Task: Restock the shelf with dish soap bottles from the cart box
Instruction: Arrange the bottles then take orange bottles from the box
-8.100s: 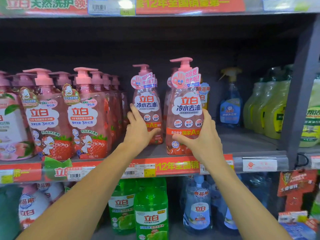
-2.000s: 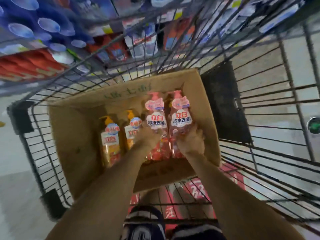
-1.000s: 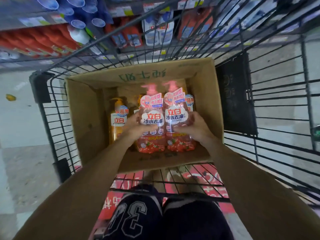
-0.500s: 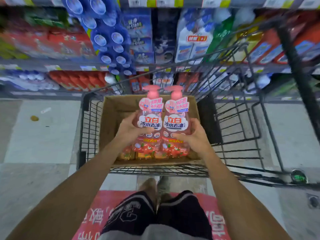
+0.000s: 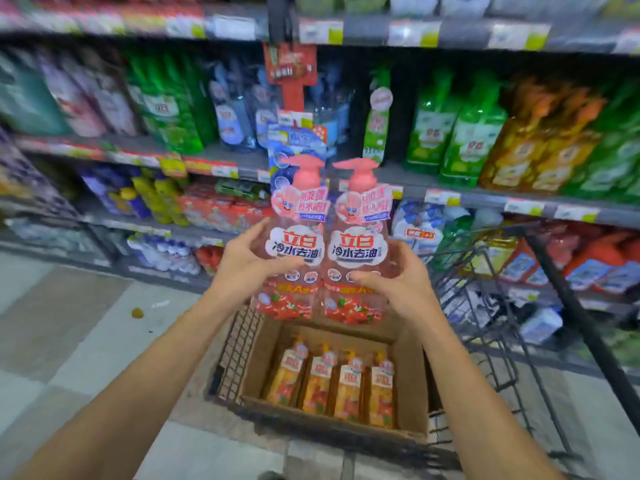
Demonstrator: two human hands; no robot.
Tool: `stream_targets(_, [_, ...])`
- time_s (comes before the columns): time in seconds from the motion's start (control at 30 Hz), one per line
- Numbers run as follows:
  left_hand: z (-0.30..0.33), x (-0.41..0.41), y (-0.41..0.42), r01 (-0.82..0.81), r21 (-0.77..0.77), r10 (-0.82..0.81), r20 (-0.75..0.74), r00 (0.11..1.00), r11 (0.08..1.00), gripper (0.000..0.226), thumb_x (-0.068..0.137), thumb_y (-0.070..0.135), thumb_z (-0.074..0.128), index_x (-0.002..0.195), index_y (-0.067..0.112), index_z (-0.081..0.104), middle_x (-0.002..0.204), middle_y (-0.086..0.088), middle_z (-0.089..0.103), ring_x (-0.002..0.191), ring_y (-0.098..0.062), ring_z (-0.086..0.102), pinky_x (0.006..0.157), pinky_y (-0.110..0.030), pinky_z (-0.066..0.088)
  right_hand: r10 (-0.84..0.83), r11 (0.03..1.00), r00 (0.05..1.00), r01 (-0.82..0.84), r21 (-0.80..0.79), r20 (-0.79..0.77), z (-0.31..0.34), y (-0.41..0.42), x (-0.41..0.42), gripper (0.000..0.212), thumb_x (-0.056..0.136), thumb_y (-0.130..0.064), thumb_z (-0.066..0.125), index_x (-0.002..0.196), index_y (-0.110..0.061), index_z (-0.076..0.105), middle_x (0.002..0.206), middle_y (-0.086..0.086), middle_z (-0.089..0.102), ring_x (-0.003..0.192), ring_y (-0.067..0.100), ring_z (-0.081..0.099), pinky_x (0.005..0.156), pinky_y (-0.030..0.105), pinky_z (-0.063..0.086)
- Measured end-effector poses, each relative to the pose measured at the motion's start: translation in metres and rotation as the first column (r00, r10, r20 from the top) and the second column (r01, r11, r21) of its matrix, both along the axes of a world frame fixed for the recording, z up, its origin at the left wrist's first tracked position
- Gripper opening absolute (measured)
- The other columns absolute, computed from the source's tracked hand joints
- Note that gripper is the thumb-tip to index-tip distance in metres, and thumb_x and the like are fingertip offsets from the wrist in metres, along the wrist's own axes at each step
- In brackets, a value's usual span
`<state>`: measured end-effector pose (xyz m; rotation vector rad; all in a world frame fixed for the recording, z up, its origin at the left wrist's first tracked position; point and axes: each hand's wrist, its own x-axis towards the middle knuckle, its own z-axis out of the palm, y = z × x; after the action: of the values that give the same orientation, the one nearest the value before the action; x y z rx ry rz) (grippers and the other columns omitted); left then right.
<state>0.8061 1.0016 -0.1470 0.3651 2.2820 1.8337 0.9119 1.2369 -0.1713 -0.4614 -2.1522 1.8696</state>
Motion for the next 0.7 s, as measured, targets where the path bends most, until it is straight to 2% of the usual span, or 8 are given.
stream_targets(0.1, [0.043, -0.003, -0.022, -0.071, 0.085, 0.073, -0.018, 0.997, 0.994, 0.077, 0.062, 0.014, 0.090, 0.131, 0.016, 0.058, 0.105, 0.007, 0.075, 0.098, -0.010, 0.071, 0.074, -0.026, 0.058, 0.049, 0.998, 0.994, -0.045, 0.040, -0.094, 0.043, -0.020, -0.023, 0.074, 0.063, -0.025, 0.095, 0.126, -0.028, 0.056, 0.116, -0.015, 0.069, 0.105, -0.002, 0.064, 0.087, 0.022, 0.052])
stream_targets(0.2, [0.075, -0.005, -0.043, -0.131, 0.134, 0.142, -0.083, 0.986, 0.982, 0.061, 0.066, 0.007, 0.086, 0.122, 0.016, 0.064, 0.099, 0.009, 0.076, 0.093, -0.009, 0.071, 0.072, -0.021, 0.057, 0.076, 0.996, 0.982, -0.068, 0.054, -0.170, 0.074, -0.040, -0.044, 0.077, 0.062, -0.026, 0.096, 0.129, -0.025, 0.058, 0.116, -0.014, 0.070, 0.108, 0.001, 0.065, 0.094, 0.031, 0.054])
stream_targets(0.27, [0.087, -0.010, -0.060, -0.154, 0.154, 0.169, -0.096, 0.981, 0.976, 0.066, 0.065, 0.010, 0.086, 0.127, 0.013, 0.062, 0.102, 0.007, 0.076, 0.096, -0.009, 0.071, 0.077, -0.024, 0.058, 0.102, 0.994, 0.974, -0.091, 0.059, -0.204, 0.090, -0.056, -0.056, 0.078, 0.061, -0.024, 0.095, 0.130, -0.022, 0.059, 0.115, -0.013, 0.071, 0.108, 0.003, 0.066, 0.094, 0.033, 0.055])
stream_targets(0.37, [0.113, -0.024, -0.097, -0.187, 0.156, 0.208, -0.129, 0.970, 0.970, 0.082, 0.056, 0.025, 0.087, 0.132, 0.012, 0.059, 0.105, 0.007, 0.076, 0.103, -0.012, 0.070, 0.086, -0.032, 0.058, 0.160, 0.987, 0.955, -0.161, 0.015, -0.249, 0.109, -0.084, -0.084, 0.078, 0.059, -0.021, 0.096, 0.129, -0.024, 0.060, 0.115, -0.008, 0.073, 0.108, 0.016, 0.069, 0.078, 0.043, 0.061])
stream_targets(0.4, [0.122, -0.030, -0.111, -0.193, 0.154, 0.216, -0.149, 0.965, 0.969, 0.080, 0.057, 0.024, 0.087, 0.131, 0.011, 0.059, 0.104, 0.007, 0.076, 0.102, -0.012, 0.070, 0.086, -0.032, 0.058, 0.185, 0.982, 0.947, -0.189, 0.011, -0.263, 0.117, -0.098, -0.094, 0.079, 0.058, -0.022, 0.097, 0.128, -0.024, 0.060, 0.114, -0.007, 0.073, 0.107, 0.019, 0.070, 0.076, 0.047, 0.061])
stream_targets(0.47, [0.133, -0.040, -0.141, -0.204, 0.164, 0.232, -0.174, 0.957, 0.965, 0.068, 0.066, 0.011, 0.085, 0.130, 0.010, 0.060, 0.102, 0.007, 0.076, 0.095, -0.009, 0.071, 0.081, -0.027, 0.059, 0.208, 0.977, 0.935, -0.210, 0.025, -0.288, 0.127, -0.128, -0.115, 0.079, 0.057, -0.023, 0.097, 0.127, -0.024, 0.060, 0.114, -0.006, 0.074, 0.107, 0.018, 0.070, 0.085, 0.052, 0.059])
stream_targets(0.57, [0.143, -0.058, -0.189, -0.220, 0.179, 0.256, -0.208, 0.944, 0.959, 0.058, 0.071, 0.002, 0.080, 0.125, 0.012, 0.062, 0.099, 0.007, 0.077, 0.091, -0.006, 0.071, 0.072, -0.018, 0.055, 0.243, 0.968, 0.919, -0.252, 0.010, -0.311, 0.137, -0.177, -0.141, 0.077, 0.060, -0.017, 0.095, 0.128, -0.021, 0.059, 0.115, -0.003, 0.074, 0.107, 0.016, 0.070, 0.089, 0.052, 0.057])
stream_targets(0.7, [0.156, -0.093, -0.253, -0.222, 0.206, 0.270, -0.244, 0.932, 0.953, 0.063, 0.065, 0.012, 0.082, 0.125, 0.015, 0.062, 0.104, 0.006, 0.076, 0.098, -0.010, 0.071, 0.078, -0.023, 0.056, 0.255, 0.963, 0.899, -0.269, 0.012, -0.356, 0.150, -0.243, -0.180, 0.069, 0.063, -0.011, 0.092, 0.125, -0.021, 0.062, 0.112, -0.007, 0.075, 0.107, 0.011, 0.070, 0.093, 0.039, 0.056])
